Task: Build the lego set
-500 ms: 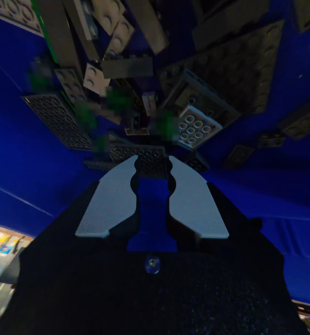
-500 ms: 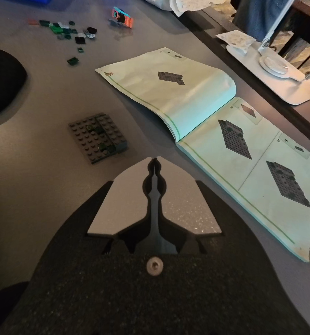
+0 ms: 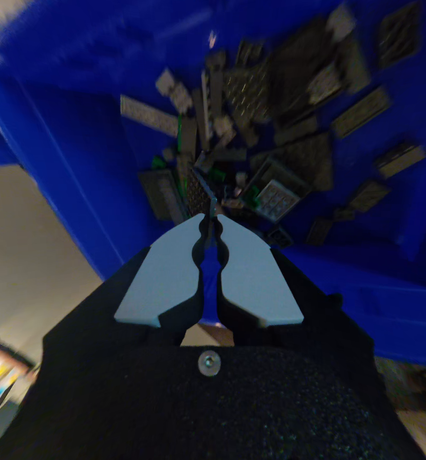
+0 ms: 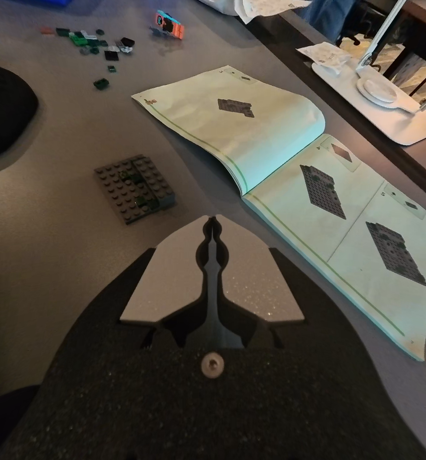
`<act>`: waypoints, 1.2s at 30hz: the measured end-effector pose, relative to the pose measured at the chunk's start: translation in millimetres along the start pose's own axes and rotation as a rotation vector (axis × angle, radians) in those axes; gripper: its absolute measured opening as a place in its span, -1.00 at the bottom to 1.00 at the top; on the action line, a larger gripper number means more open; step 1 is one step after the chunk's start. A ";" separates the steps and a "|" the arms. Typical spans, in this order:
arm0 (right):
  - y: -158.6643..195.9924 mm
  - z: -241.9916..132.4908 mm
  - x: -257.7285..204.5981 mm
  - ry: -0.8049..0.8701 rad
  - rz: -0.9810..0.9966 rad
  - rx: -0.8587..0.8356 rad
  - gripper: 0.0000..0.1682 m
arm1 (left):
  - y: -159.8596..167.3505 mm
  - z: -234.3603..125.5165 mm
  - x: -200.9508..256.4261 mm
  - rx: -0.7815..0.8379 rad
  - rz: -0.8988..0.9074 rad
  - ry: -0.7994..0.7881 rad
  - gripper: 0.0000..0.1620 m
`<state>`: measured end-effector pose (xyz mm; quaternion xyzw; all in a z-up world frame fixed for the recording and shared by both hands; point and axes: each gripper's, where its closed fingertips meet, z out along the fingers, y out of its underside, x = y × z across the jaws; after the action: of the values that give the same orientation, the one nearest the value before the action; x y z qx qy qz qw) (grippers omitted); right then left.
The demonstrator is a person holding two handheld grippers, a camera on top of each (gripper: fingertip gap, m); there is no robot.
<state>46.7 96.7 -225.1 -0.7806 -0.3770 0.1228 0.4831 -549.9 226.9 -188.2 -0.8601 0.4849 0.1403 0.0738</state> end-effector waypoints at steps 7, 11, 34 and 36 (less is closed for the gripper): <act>-1.2 -0.9 0.3 0.005 -0.004 0.003 -1.00 | -34.3 6.5 20.2 0.149 -0.009 0.124 -0.94; -1.2 -0.9 1.0 0.009 -0.004 0.002 -1.00 | -46.1 8.8 28.3 0.195 0.003 0.127 -0.92; 2.5 4.9 4.9 0.029 0.001 -0.033 -1.00 | 35.2 34.0 74.5 -0.243 0.149 0.213 -0.71; 2.5 4.8 4.8 0.031 -0.001 -0.035 -1.00 | 33.5 38.3 72.3 -0.247 0.145 0.207 -0.67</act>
<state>48.5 102.7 -228.9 -0.7907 -0.3719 0.1039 0.4751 -549.6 160.7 -246.9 -0.8351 0.5299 0.1145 -0.0932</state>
